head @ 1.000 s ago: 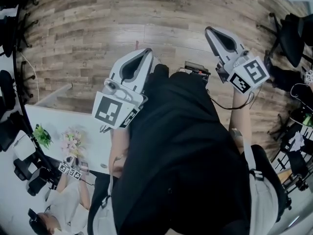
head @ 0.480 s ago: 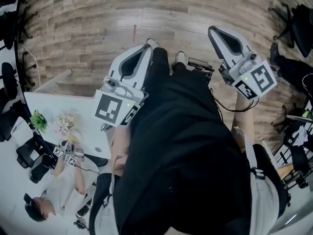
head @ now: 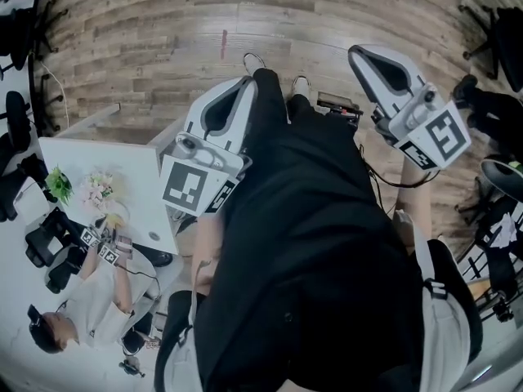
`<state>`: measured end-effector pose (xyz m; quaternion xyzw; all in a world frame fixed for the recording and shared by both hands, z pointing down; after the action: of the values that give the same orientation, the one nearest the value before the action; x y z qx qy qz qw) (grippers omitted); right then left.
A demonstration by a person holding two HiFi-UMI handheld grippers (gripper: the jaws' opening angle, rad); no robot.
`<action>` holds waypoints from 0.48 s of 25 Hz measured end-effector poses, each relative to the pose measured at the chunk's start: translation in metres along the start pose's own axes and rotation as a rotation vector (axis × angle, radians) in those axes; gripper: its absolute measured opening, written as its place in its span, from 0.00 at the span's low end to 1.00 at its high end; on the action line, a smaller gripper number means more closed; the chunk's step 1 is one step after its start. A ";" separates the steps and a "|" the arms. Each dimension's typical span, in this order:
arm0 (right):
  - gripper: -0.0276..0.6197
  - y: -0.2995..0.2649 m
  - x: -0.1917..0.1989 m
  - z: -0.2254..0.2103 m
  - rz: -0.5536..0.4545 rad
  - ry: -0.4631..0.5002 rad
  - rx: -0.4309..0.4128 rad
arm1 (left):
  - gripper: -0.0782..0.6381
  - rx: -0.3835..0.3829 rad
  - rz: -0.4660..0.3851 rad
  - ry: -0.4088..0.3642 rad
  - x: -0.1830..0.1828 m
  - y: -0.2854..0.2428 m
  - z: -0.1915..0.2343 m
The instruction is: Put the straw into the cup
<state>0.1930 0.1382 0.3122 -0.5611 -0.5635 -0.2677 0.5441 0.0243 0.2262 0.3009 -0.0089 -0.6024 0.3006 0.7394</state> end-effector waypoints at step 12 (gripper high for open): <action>0.07 0.037 0.008 0.013 -0.027 0.023 0.018 | 0.12 0.013 -0.004 -0.025 0.006 0.003 -0.037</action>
<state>0.2248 0.1608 0.3049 -0.5453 -0.5673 -0.2761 0.5519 0.0564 0.2442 0.2955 0.0009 -0.6097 0.3029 0.7325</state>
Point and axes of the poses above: the fingertips, and each gripper's own axes: y backward along the fingers, z to its left, x out of its underside, the point moved 3 cm from there along y, backward along the fingers, and after that the axes turned 9 degrees about z, right-handed, at the moved point
